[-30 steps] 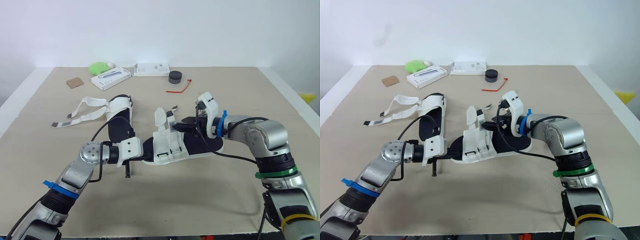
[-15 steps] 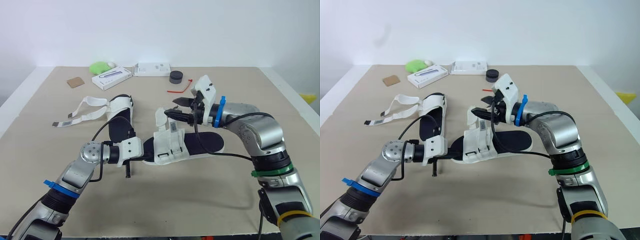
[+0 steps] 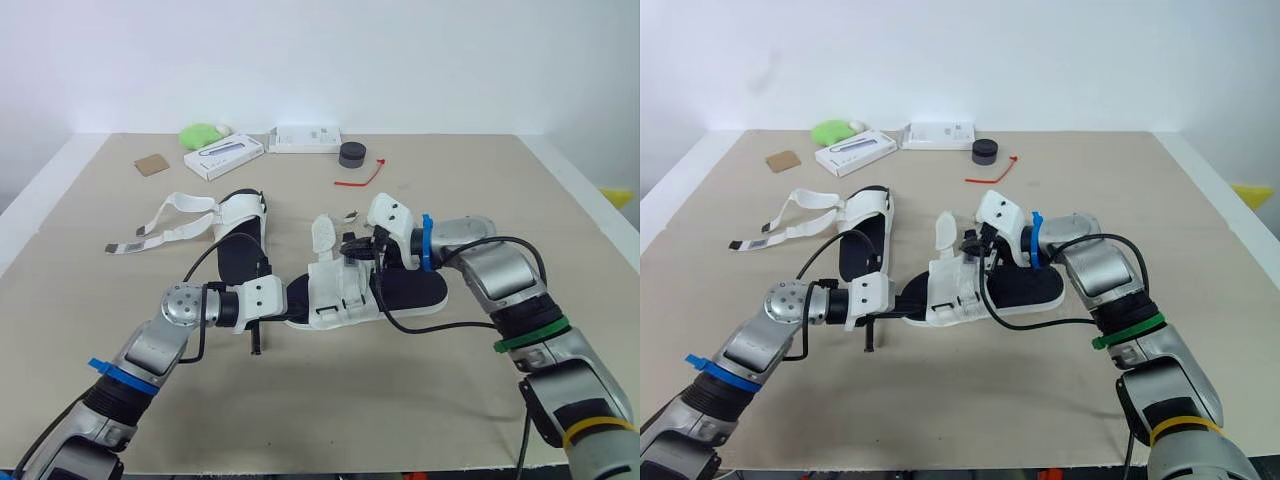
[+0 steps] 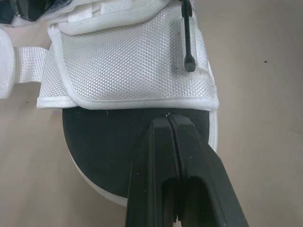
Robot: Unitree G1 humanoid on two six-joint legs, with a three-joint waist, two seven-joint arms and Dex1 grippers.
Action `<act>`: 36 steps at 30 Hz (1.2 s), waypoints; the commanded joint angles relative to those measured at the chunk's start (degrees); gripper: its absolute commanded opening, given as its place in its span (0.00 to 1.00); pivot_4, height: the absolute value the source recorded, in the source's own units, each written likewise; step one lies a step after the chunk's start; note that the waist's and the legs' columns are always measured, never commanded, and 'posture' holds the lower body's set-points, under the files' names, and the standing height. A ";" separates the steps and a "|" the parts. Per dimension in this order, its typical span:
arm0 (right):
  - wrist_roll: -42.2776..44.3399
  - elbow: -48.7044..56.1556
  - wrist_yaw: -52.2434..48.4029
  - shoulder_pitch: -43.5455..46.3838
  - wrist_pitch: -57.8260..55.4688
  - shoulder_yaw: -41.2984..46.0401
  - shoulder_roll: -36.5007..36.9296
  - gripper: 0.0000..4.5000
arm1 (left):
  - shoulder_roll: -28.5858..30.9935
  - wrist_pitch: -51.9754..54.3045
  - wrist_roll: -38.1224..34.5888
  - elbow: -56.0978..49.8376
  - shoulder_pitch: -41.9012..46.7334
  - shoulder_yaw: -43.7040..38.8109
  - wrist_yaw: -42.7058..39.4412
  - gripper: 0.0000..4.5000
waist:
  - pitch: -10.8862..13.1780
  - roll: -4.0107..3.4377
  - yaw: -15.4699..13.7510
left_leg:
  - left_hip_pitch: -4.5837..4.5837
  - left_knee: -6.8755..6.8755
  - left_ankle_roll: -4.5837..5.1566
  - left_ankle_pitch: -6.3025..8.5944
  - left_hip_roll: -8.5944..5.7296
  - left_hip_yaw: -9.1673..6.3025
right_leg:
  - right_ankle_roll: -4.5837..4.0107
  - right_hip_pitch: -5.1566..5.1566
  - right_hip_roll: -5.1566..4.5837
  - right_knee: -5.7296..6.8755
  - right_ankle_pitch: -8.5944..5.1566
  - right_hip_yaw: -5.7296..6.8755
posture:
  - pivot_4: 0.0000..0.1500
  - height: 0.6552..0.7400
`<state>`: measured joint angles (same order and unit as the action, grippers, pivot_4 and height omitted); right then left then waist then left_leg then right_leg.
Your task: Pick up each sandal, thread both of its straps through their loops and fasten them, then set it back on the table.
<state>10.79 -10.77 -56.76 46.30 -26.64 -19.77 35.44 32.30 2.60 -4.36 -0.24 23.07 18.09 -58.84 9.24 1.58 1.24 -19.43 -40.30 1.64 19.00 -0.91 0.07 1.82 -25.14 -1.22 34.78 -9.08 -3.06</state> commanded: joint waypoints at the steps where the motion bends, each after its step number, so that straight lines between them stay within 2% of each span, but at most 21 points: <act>1: -1.87 0.05 -0.79 -0.98 -2.86 0.78 1.46 0.01 | 1.66 -0.09 4.19 5.20 -0.05 0.60 1.06 0.00 | 0.00 0.00 0.00 | 0.03 0.00 0.00 0.00 0.00 -0.01 | -0.05 0.02 0.00 0.00 -0.02 0.00 | 1.00 1.00; 16: -1.50 5.40 -0.34 -6.05 -9.55 3.56 2.40 0.01 | 1.28 -7.02 2.70 9.26 2.47 0.35 -2.60 0.00 | -0.01 -0.01 0.05 | 0.05 0.00 -0.01 -0.01 0.06 -0.07 | -0.06 0.01 0.13 0.08 -0.02 0.05 | 1.00 1.00; 21: -2.00 2.37 2.13 -2.33 -6.82 6.33 0.11 0.01 | 1.07 -7.33 2.50 8.79 2.06 0.49 -3.51 0.00 | 0.00 -0.01 0.09 | 0.01 0.00 -0.01 -0.01 0.06 -0.06 | -0.07 -0.03 0.14 0.08 -0.02 0.05 | 1.00 1.00; 28: -1.36 -8.02 1.74 7.43 -4.77 9.25 -1.86 0.01 | 1.31 -8.56 1.94 8.24 1.28 0.68 -5.26 0.00 | 0.12 -0.20 0.13 | -0.18 0.01 -0.01 -0.01 0.03 -0.04 | -0.18 -0.20 0.07 0.09 0.05 0.05 | 1.00 1.00; 29: -1.13 -8.89 1.41 8.64 -5.35 9.50 -2.23 0.15 | 1.49 -9.02 1.94 8.18 1.10 0.78 -5.70 0.00 | 0.13 -0.21 0.13 | -0.19 0.02 -0.03 0.00 0.03 -0.04 | -0.25 -0.22 0.06 0.08 0.08 0.05 | 1.00 1.00; 31: -0.41 -10.33 0.62 11.13 -7.91 9.74 -3.12 0.30 | 1.73 -9.48 2.28 8.14 0.92 0.88 -5.99 0.00 | 0.13 -0.22 0.17 | -0.21 0.09 -0.03 0.01 0.04 -0.05 | -0.50 -0.25 0.01 0.06 0.17 0.07 | 1.00 1.00; 32: 0.40 -11.25 0.52 12.68 -10.13 10.24 -3.96 0.44 | 1.80 -9.66 2.37 8.13 0.84 0.88 -6.12 0.00 | 0.13 -0.22 0.18 | -0.21 0.14 -0.04 0.02 0.05 -0.05 | -0.52 -0.27 -0.04 0.06 0.15 0.06 | 1.00 1.00; 34: 2.02 -12.50 0.15 15.05 -14.80 11.05 -5.53 0.62 | 1.76 -9.73 2.43 8.08 0.77 0.78 -6.14 0.00 | 0.14 -0.22 0.21 | -0.20 0.26 -0.04 0.02 0.06 -0.07 | -0.59 -0.29 -0.06 0.04 0.12 0.10 | 1.00 1.00; 36: 3.60 -14.82 0.73 17.49 -21.54 11.87 -7.20 0.88 | 1.71 -9.77 2.49 7.93 0.69 0.77 -6.23 0.00 | 0.14 -0.23 0.17 | -0.20 0.36 -0.04 0.02 0.08 -0.17 | -0.66 -0.31 -0.09 0.04 0.09 0.21 | 1.00 1.00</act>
<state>12.03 -24.36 -56.13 60.53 -41.68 -10.56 29.18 32.92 -7.96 -3.99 6.04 25.44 17.08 -64.01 9.37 1.35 1.41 -19.63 -39.91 1.60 19.02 -0.83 -0.14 1.13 -25.45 -1.33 34.82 -9.01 -2.80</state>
